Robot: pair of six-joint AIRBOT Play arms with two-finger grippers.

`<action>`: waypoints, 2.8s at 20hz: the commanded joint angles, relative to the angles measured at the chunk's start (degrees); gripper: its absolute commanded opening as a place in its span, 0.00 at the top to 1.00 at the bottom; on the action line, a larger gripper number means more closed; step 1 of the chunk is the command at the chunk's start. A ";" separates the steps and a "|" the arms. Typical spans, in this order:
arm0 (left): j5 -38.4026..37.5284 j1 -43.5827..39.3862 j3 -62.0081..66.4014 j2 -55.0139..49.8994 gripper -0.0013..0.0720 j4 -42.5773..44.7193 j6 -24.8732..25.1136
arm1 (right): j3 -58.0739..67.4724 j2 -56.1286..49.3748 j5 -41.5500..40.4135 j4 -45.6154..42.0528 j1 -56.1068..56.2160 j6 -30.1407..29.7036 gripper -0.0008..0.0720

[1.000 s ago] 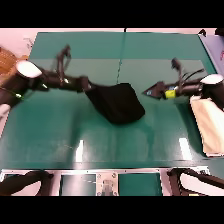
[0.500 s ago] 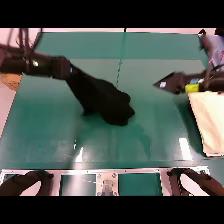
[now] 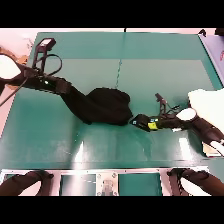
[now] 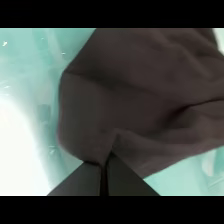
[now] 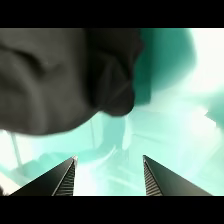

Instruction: Fold the shirts.

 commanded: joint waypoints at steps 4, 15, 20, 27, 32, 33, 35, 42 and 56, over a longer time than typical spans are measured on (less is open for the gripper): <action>3.28 -0.02 -0.33 -3.87 0.95 1.44 2.99 | 6.08 -15.02 -9.01 4.42 6.47 0.13 0.33; -1.49 1.05 9.86 -3.78 0.95 10.99 1.57 | 25.59 -13.73 18.14 0.72 -4.50 -4.31 0.97; -9.14 4.52 32.11 -3.78 0.95 10.60 1.57 | 40.37 3.63 28.81 0.81 -20.44 -0.26 0.97; -2.71 4.52 50.69 4.35 0.95 8.76 0.52 | 65.99 16.63 30.42 0.90 -32.28 1.66 0.97; -0.83 4.52 50.56 10.73 0.95 8.90 0.81 | 70.20 17.64 30.99 0.72 -33.05 1.62 0.97; -1.99 4.52 50.47 10.60 0.95 8.98 1.25 | 69.20 17.64 30.88 0.70 -33.05 1.38 0.97; -3.39 4.52 47.58 10.25 0.95 8.85 1.09 | 65.51 17.64 30.84 -0.37 -33.07 0.98 0.97; 8.00 4.50 15.08 3.93 0.95 1.95 5.86 | 33.05 13.46 20.00 -1.38 -32.46 -5.53 0.97; 13.77 11.34 10.27 -20.06 0.09 -12.61 8.07 | 32.85 -23.85 8.98 0.15 -37.79 -17.00 0.49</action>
